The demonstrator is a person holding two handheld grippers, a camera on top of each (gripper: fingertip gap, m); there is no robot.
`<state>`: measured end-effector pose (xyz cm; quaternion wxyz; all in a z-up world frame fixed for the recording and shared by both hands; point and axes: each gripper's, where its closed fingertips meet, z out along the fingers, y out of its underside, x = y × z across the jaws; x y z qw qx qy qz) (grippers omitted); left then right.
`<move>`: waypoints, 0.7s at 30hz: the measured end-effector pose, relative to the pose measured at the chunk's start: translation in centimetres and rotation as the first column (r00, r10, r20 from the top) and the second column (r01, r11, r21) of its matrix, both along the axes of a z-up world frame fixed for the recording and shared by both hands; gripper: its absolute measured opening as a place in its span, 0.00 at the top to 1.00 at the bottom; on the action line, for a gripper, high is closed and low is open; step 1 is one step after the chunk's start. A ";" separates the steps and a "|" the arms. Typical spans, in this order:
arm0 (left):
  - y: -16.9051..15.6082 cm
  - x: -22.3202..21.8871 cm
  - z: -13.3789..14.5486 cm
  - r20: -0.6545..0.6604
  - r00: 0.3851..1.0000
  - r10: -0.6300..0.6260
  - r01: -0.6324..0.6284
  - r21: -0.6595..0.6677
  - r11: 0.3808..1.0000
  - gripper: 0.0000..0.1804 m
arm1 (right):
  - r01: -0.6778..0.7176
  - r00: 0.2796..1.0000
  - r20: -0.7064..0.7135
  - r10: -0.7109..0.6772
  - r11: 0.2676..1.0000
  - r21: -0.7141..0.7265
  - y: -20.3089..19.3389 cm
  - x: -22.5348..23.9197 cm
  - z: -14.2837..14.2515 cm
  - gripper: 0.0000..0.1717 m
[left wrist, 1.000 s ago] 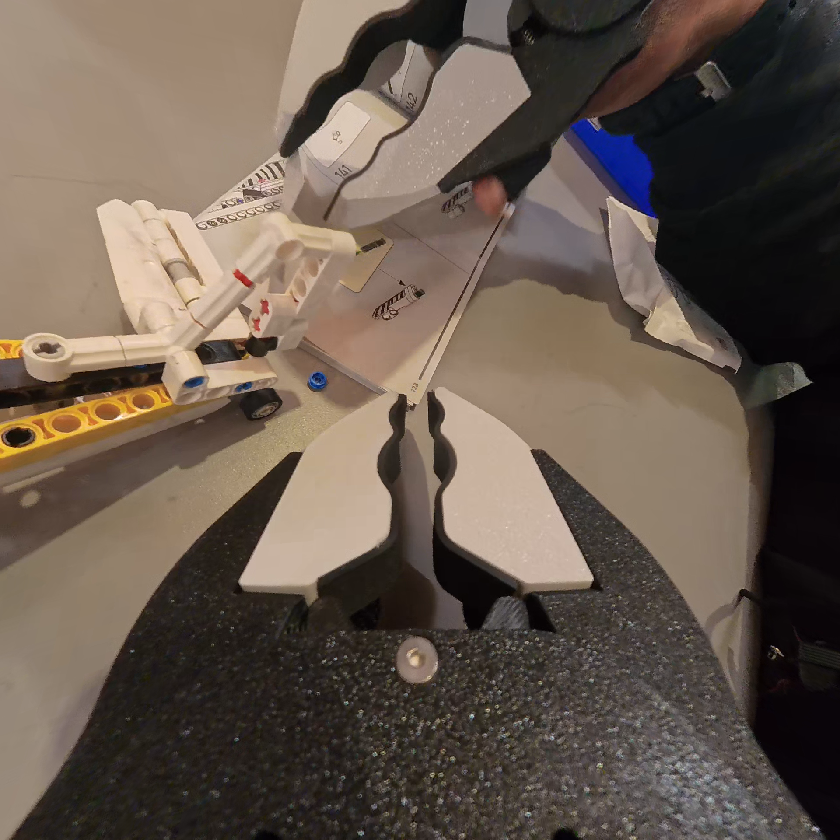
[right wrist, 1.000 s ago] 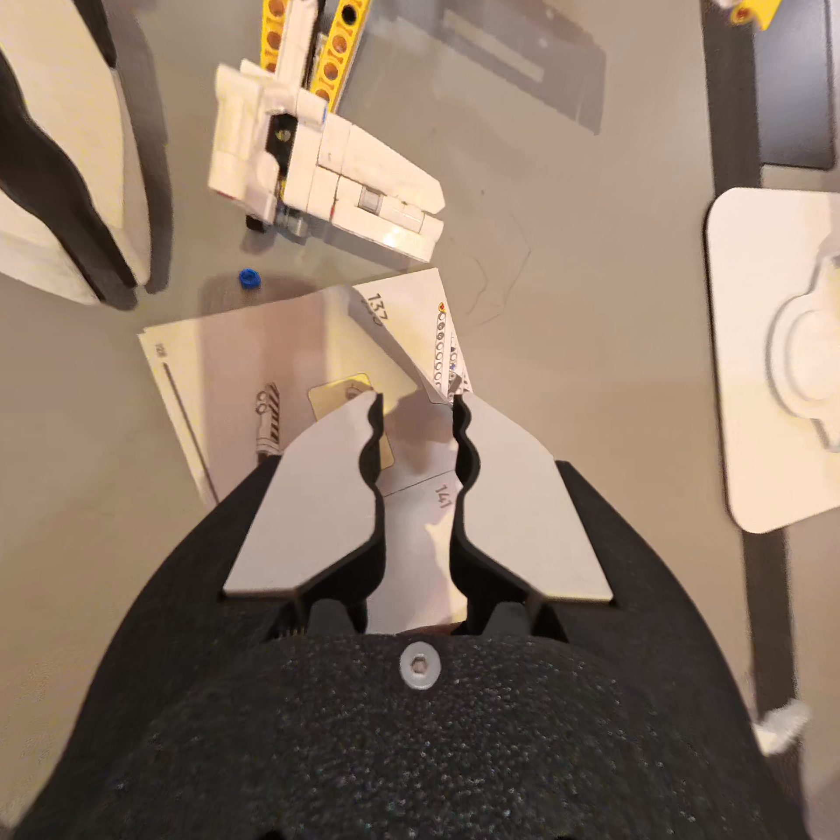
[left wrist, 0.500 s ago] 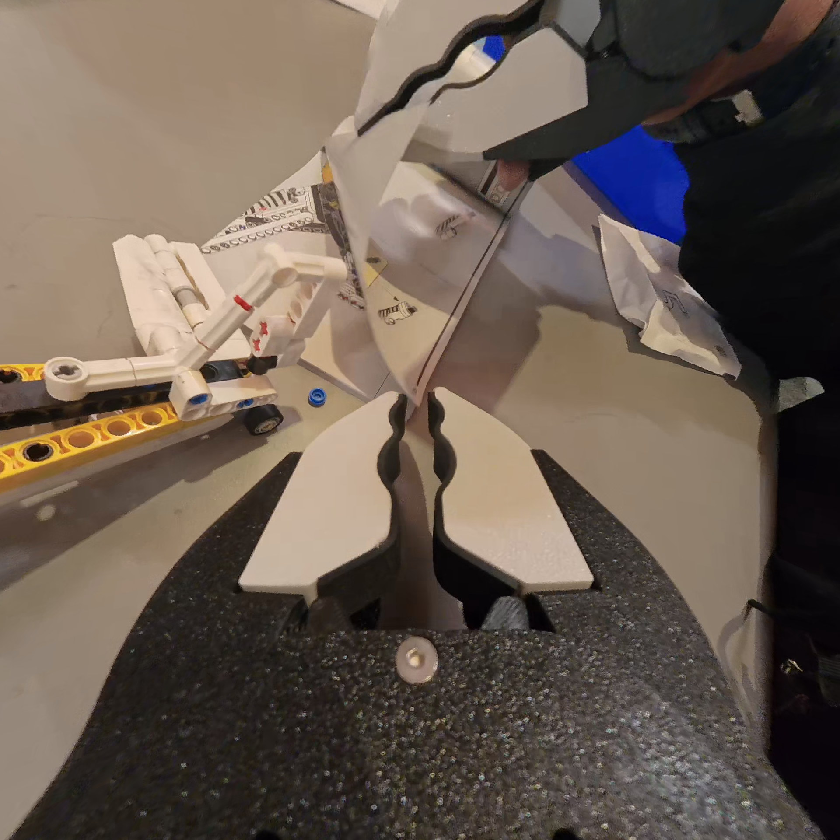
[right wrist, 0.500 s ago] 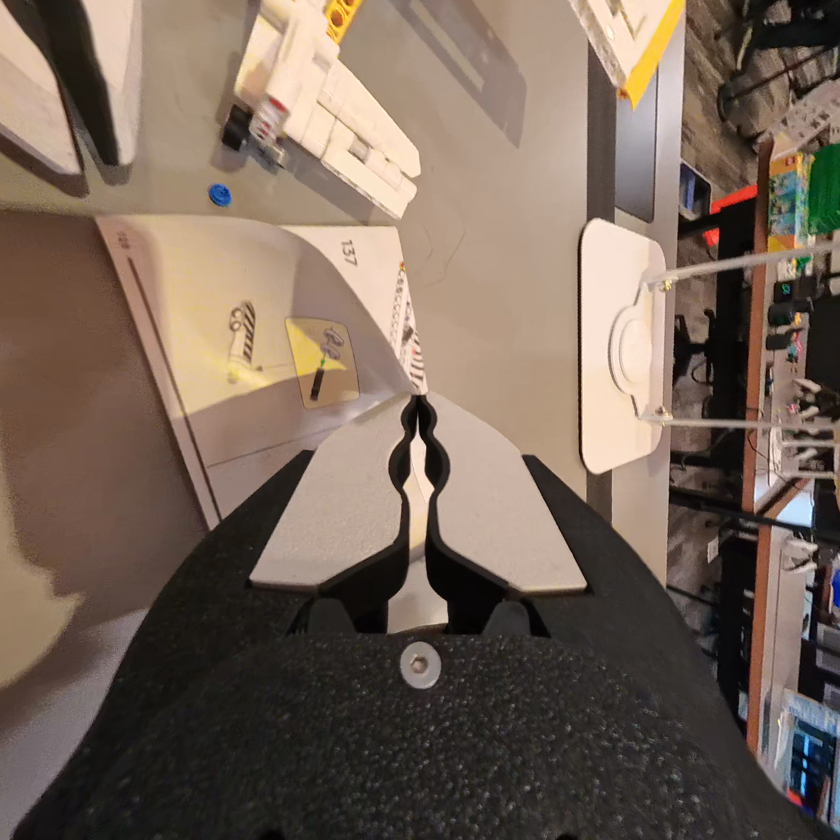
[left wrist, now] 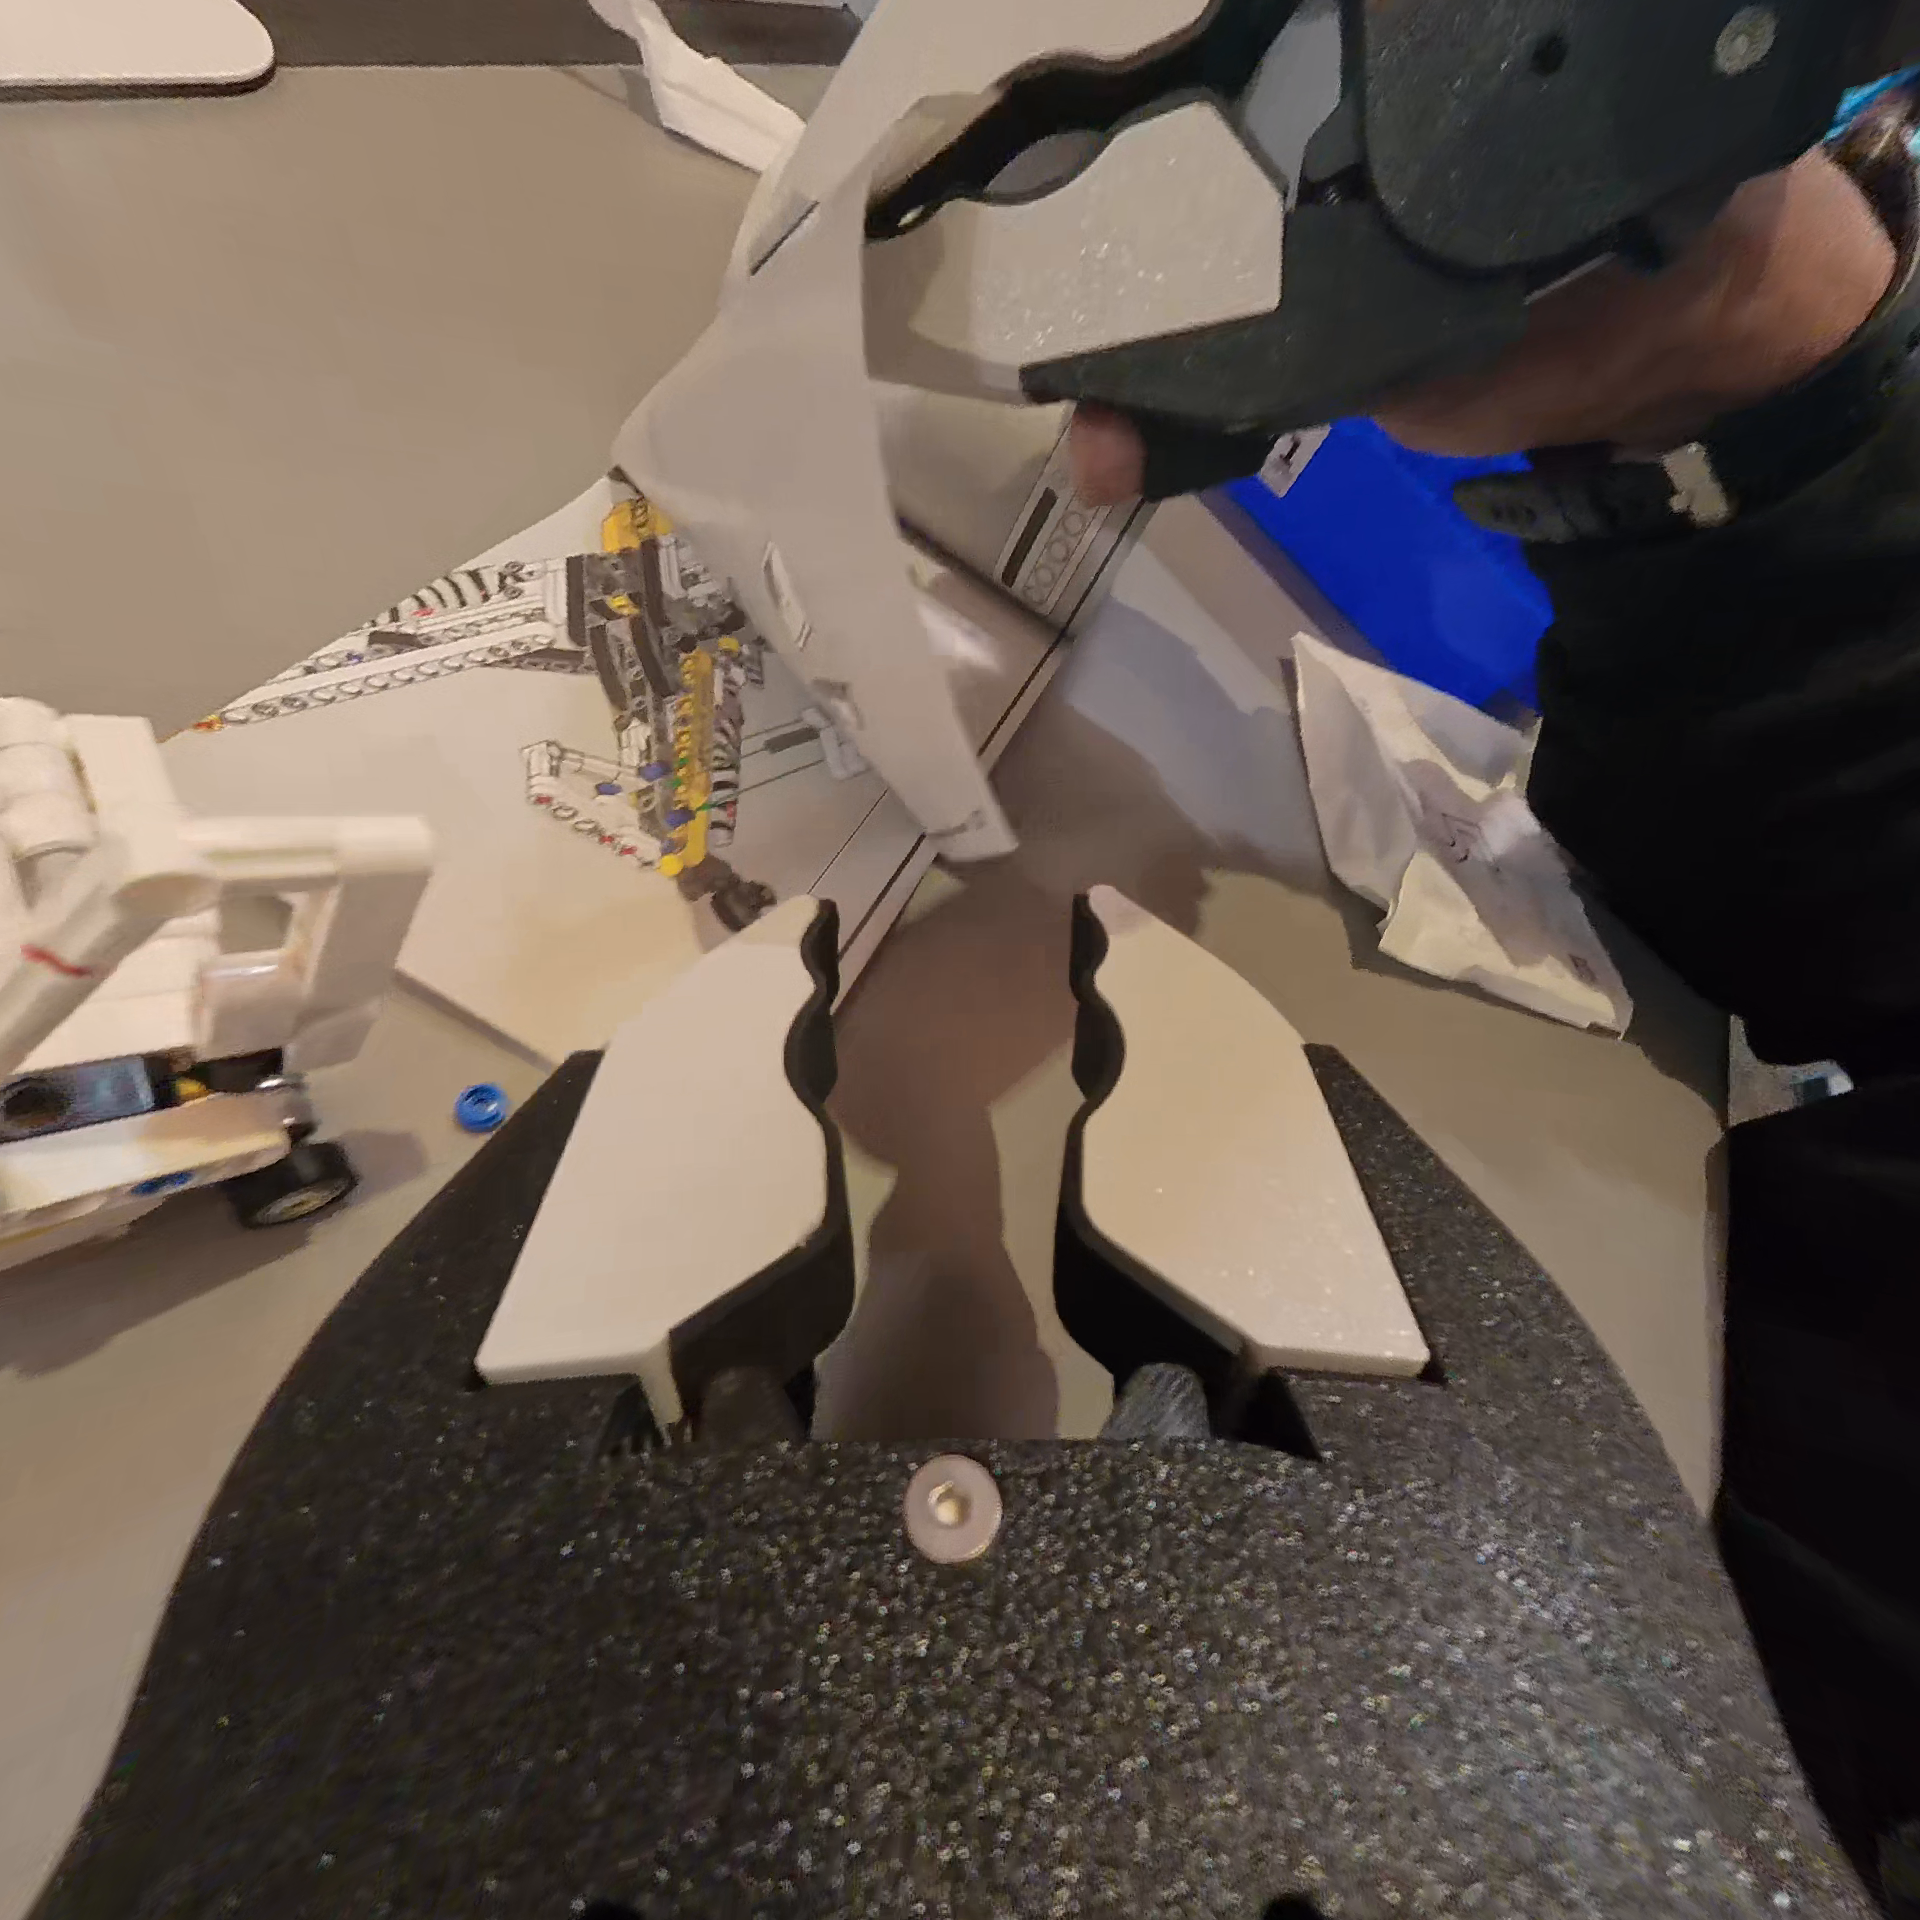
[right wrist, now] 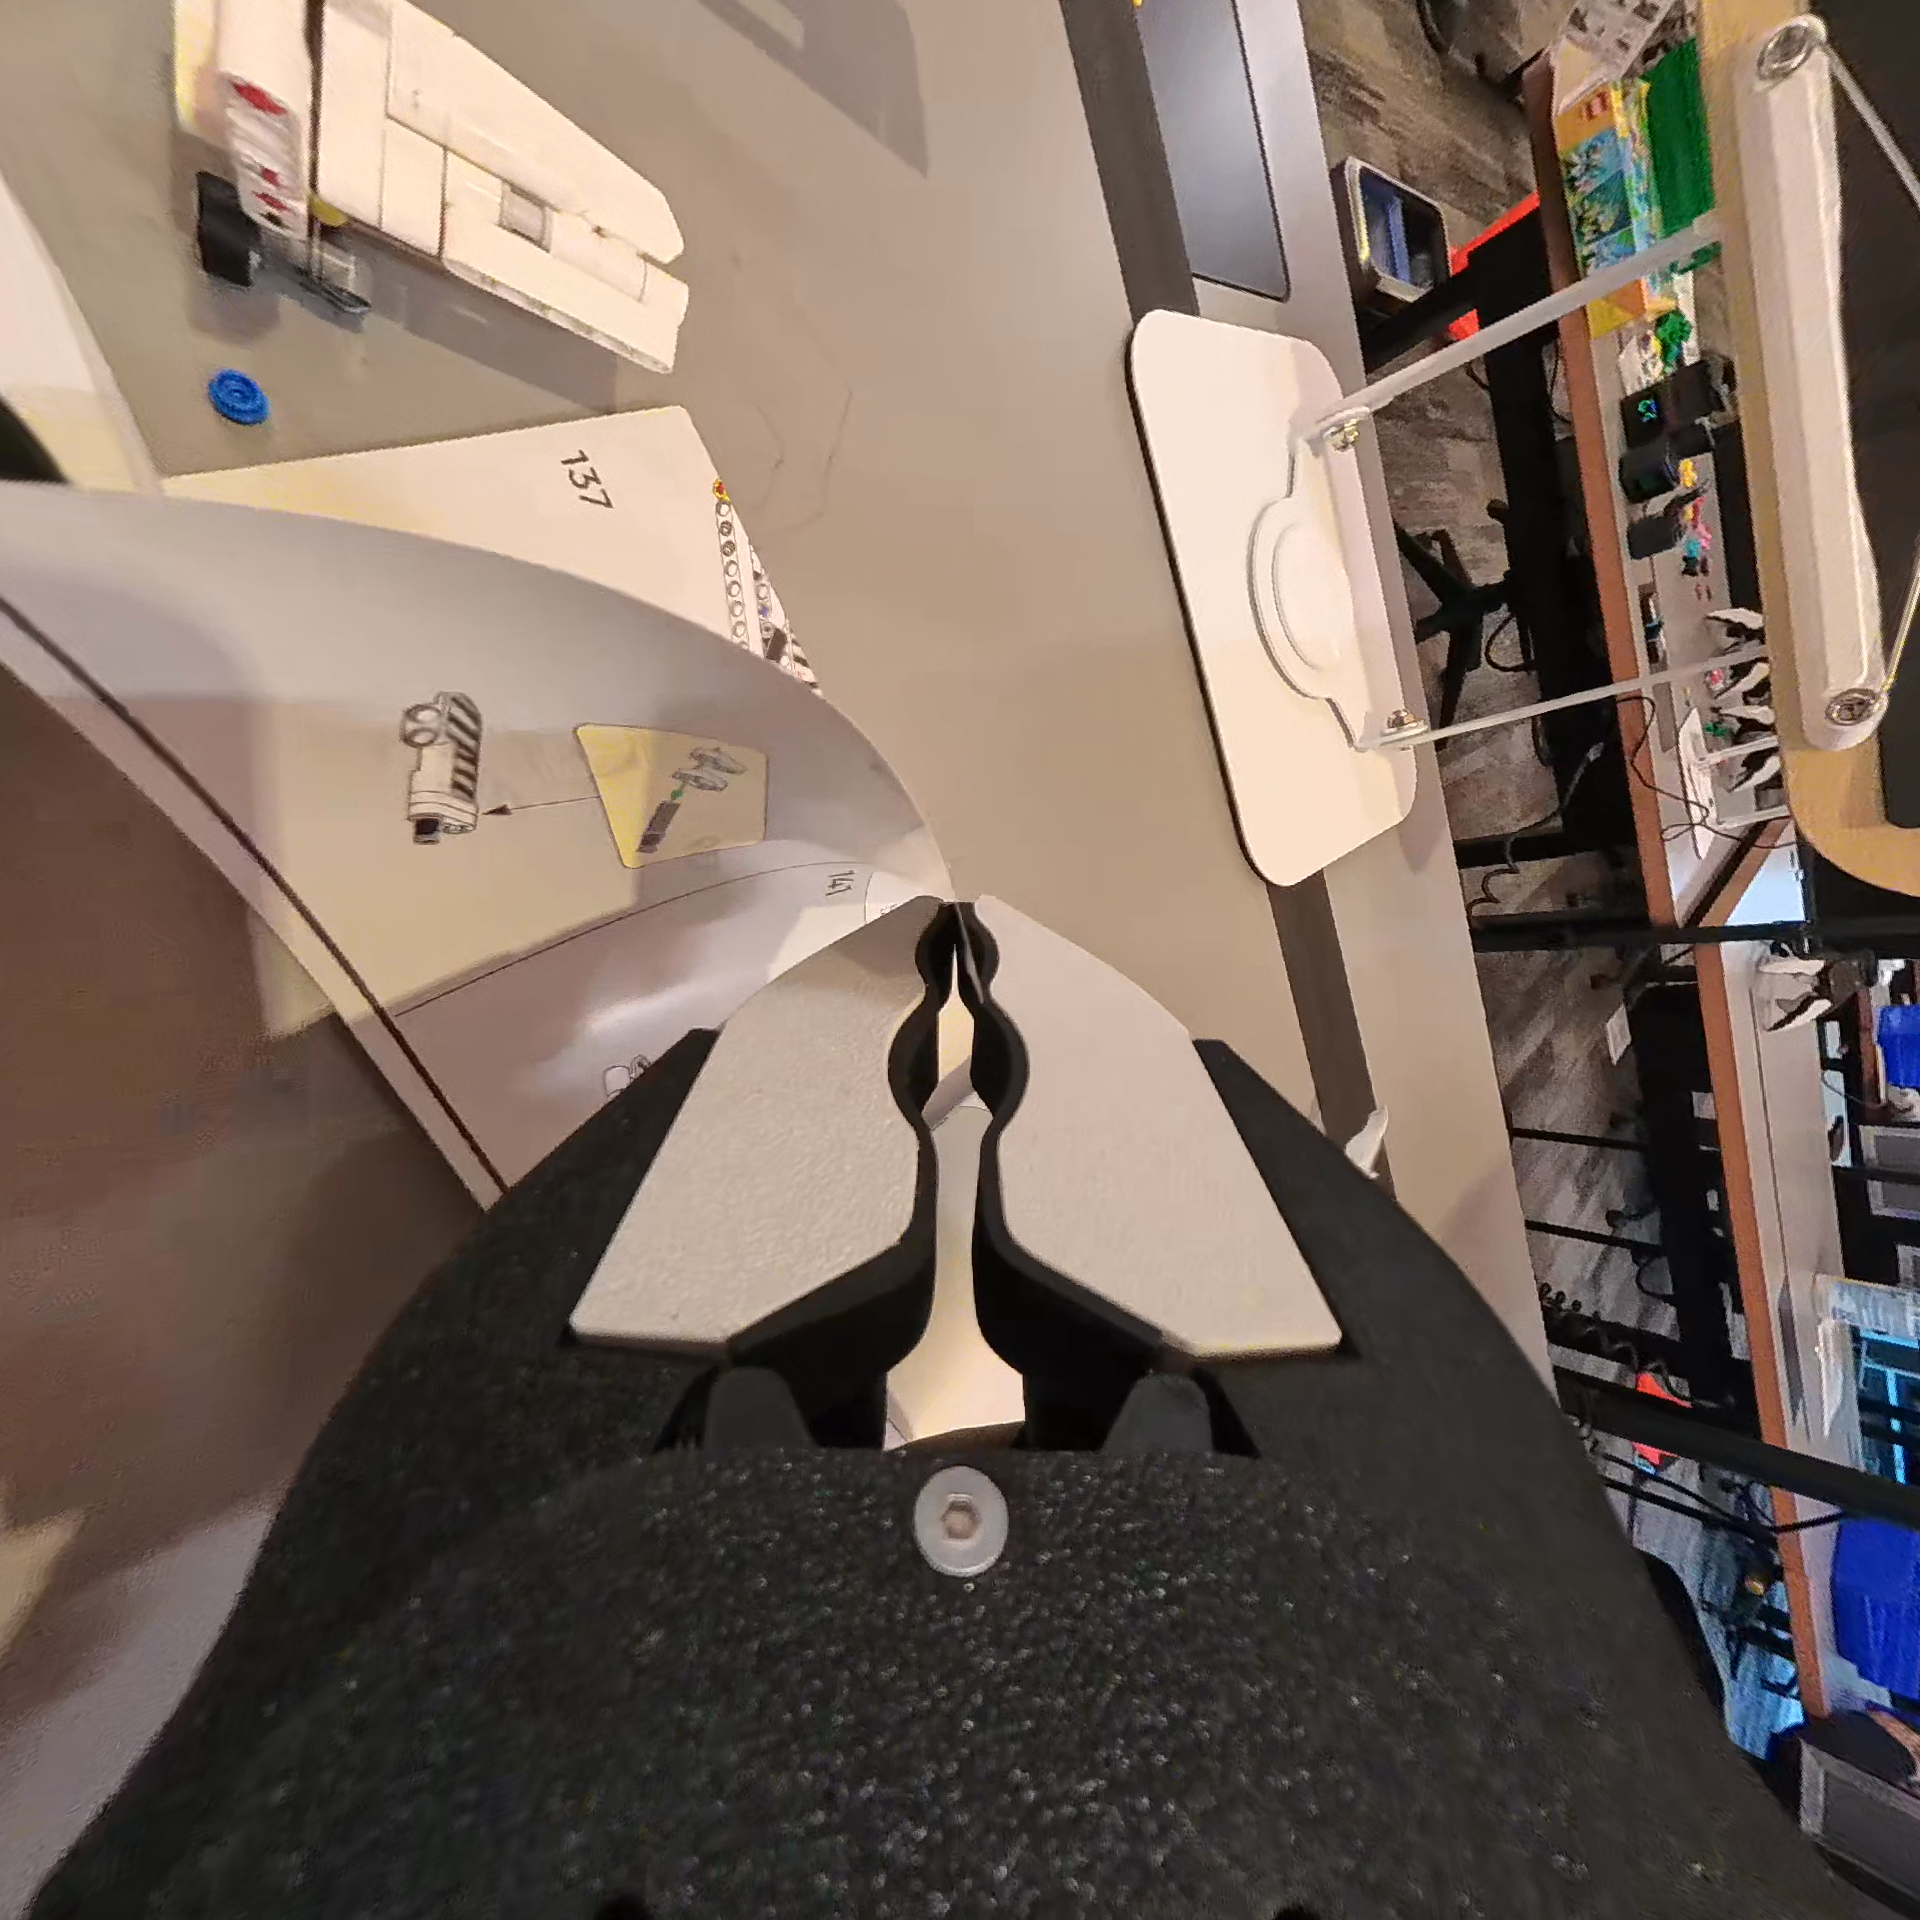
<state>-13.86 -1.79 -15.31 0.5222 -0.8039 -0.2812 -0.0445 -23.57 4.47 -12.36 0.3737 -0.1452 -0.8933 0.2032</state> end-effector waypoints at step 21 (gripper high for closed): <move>3.2 0.6 1.2 0.009 0.999 -0.053 0.051 0.119 0.992 0.76 | 0.162 0.986 -0.006 -0.165 0.976 -0.145 1.7 2.9 2.1 0.85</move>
